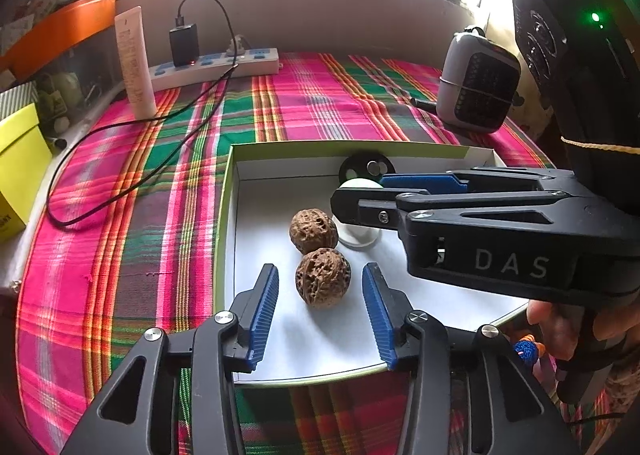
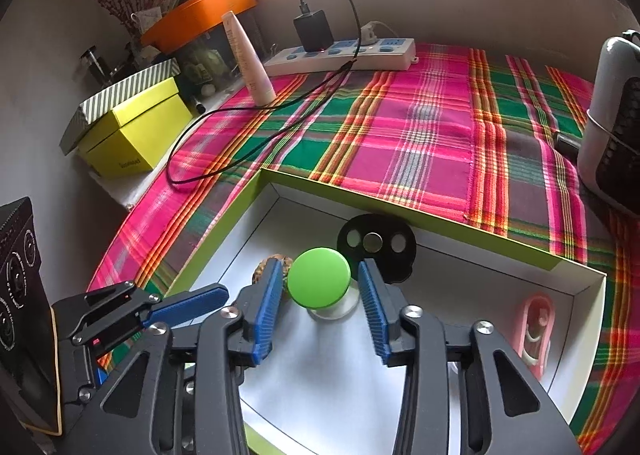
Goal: Organize objects
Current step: 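Open both grippers to release walnut and green-capped knob in the tray, then withdraw both grippers from the tray toward the objects beside it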
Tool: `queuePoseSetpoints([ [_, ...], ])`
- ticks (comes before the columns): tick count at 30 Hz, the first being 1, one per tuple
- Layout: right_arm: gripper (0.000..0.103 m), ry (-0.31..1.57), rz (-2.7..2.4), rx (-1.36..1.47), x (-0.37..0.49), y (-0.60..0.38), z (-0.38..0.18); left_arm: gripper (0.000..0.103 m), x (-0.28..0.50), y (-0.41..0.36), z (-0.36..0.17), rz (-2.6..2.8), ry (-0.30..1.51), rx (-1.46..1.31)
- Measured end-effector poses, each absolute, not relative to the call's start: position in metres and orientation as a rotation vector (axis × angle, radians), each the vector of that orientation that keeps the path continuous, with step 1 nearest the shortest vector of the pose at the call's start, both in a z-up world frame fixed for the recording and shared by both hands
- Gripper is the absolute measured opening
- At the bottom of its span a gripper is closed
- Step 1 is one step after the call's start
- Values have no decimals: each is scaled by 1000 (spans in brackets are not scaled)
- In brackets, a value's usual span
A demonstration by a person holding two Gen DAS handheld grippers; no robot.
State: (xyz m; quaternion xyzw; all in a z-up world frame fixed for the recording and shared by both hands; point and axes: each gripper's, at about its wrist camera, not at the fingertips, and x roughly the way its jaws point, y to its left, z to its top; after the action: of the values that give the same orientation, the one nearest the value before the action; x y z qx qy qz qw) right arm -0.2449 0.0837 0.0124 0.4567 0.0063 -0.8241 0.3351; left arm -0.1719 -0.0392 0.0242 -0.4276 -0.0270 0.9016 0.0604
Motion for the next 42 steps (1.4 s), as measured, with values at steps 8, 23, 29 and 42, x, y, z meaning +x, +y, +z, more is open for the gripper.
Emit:
queuePoseSetpoints([
  [8, 43, -16, -2160, 1186, -242, 89, 17, 48, -168, -38, 28, 2743, -77, -1290],
  [23, 43, 34, -2244, 1125, -217, 103, 31, 49, -150, -41, 41, 2779, -98, -1254],
  [29, 43, 62, -2272, 1106, -204, 106, 35, 49, -139, -41, 47, 2783, -110, -1233],
  [42, 43, 94, -2332, 1053, -168, 121, 44, 49, -116, -41, 49, 2758, -159, -1225],
])
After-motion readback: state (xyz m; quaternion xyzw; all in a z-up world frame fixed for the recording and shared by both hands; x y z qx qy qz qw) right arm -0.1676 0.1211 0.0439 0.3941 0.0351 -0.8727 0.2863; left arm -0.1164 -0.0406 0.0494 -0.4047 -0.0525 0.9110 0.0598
